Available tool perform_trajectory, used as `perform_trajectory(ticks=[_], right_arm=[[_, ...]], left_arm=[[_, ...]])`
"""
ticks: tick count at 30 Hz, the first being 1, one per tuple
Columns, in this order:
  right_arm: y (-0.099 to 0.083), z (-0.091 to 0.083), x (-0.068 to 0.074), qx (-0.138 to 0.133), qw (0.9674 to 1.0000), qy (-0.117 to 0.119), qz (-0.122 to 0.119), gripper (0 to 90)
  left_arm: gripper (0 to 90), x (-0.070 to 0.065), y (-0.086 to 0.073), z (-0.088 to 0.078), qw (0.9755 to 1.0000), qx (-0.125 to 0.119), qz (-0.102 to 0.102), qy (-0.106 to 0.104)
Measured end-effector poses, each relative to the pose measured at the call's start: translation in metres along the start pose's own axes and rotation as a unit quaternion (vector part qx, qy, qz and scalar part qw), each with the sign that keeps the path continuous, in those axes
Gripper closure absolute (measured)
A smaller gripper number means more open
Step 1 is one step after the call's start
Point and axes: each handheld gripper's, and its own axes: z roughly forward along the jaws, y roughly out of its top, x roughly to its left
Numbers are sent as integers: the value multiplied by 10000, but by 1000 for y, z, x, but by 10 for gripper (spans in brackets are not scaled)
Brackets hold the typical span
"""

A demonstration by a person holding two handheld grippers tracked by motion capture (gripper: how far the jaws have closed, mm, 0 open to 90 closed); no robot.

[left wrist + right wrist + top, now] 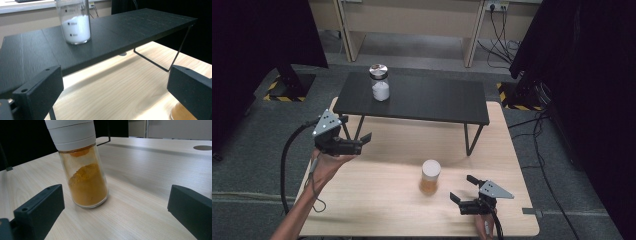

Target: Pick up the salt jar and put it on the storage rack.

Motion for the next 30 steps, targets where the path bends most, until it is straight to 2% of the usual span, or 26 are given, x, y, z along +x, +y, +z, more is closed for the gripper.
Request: perform_trajectory(ticks=[3,4,6,10,13,14,16,17,19,21,23,24,27,28,30], right_arm=[[0,0,0,1,10000,-6,-13,6],[0,0,0,1,10000,-6,-13,6],[0,0,1,9,10000,-17,-21,6],[1,0,1,24,10000,-20,-48,6],[1,1,2,36,10000,-30,-59,6],[1,1,2,32,10000,-32,-57,6],[1,1,2,30,10000,-37,-59,6],[1,1,3,39,10000,-42,-73,6],[1,1,3,51,9999,-48,-83,6],[1,1,3,50,9999,-49,-87,6],[2,1,3,51,9999,-52,-88,6],[2,1,3,52,9999,-54,-87,6],[2,1,4,59,9999,-57,-102,6],[2,1,4,63,9999,-66,-106,6],[2,1,4,61,9999,-69,-104,6]], left_arm=[[0,1,-24,-5,9998,-75,-178,-94],[0,1,-24,-5,9998,-75,-178,-94],[0,1,-39,-8,9995,-84,-286,-92],[0,2,-69,-15,9996,-140,-201,-170],[0,4,-88,-16,9997,-75,-160,-184],[0,5,-97,-17,9995,-85,-208,-205],[0,6,-103,-16,9994,-107,-256,-220],[0,8,-114,-14,9991,-65,-351,-235],[0,10,-124,-12,9987,-31,-453,-250],[0,11,-131,-10,9985,-14,-472,-284],[0,11,-138,-8,9985,32,-429,-346],[0,10,-146,-3,9985,122,-341,-414],[0,7,-151,1,9985,211,-253,-448],[0,5,-158,4,9983,239,-214,-485],[0,5,-159,5,9983,241,-199,-493]])
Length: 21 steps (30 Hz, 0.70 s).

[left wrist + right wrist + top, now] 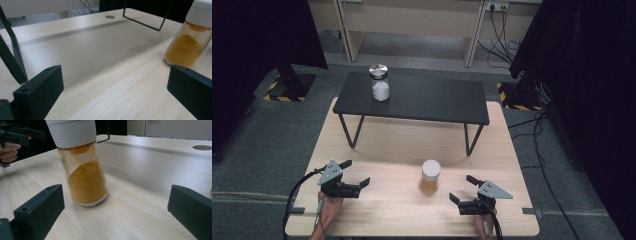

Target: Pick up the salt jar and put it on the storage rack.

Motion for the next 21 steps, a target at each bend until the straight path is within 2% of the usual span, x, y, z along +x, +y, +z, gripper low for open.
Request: perform_trajectory(ticks=[6,12,19,21], right_arm=[[0,0,1,9,10000,-11,-4,6],[1,0,1,16,10000,-27,-12,6],[1,0,2,20,10000,-42,-26,6],[1,0,3,18,10000,-54,-25,6]], left_arm=[[0,1,-21,3,9999,-102,47,-125],[0,5,-25,4,9996,-125,81,-252],[4,6,-29,9,9993,-123,143,-309],[4,7,-30,8,9992,-148,104,-353]])
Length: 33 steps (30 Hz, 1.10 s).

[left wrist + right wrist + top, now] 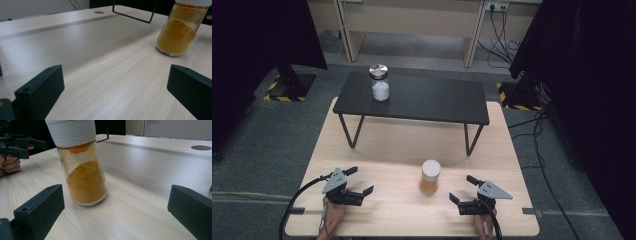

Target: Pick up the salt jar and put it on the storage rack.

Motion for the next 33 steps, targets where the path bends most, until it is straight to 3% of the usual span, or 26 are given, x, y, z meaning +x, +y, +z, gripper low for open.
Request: perform_trajectory(ticks=[33], right_arm=[[0,0,3,6,10000,-90,-15,6]], left_arm=[[2,2,0,0,10000,14,-44,-66]])
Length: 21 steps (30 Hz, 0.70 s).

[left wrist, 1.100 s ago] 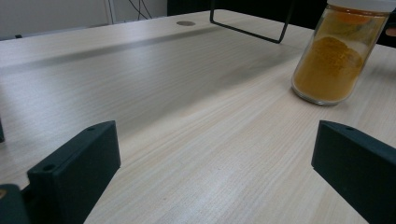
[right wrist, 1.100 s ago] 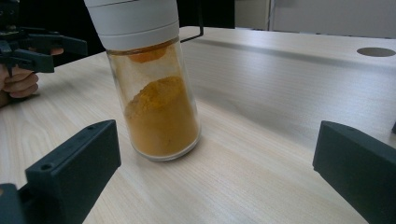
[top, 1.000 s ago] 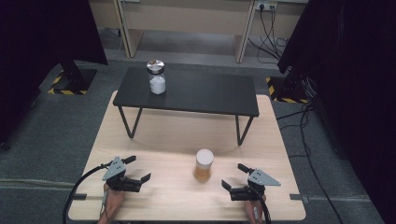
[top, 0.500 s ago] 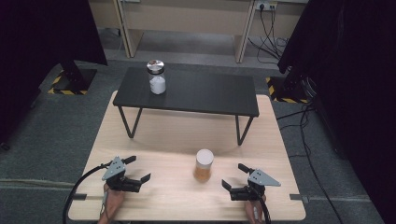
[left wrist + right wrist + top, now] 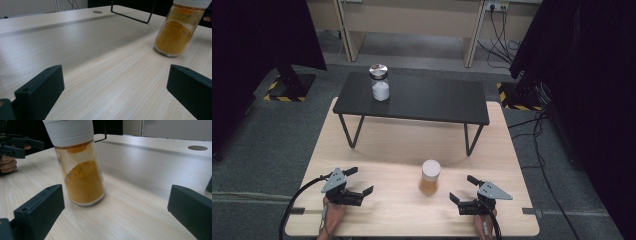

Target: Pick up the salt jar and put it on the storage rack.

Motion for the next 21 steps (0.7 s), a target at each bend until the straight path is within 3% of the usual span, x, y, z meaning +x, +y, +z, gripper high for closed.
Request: perform_trajectory(ticks=[21], right_arm=[[0,0,-1,-6,10000,12,16,6]], left_arm=[[1,0,0,0,10000,1,-3,5]])
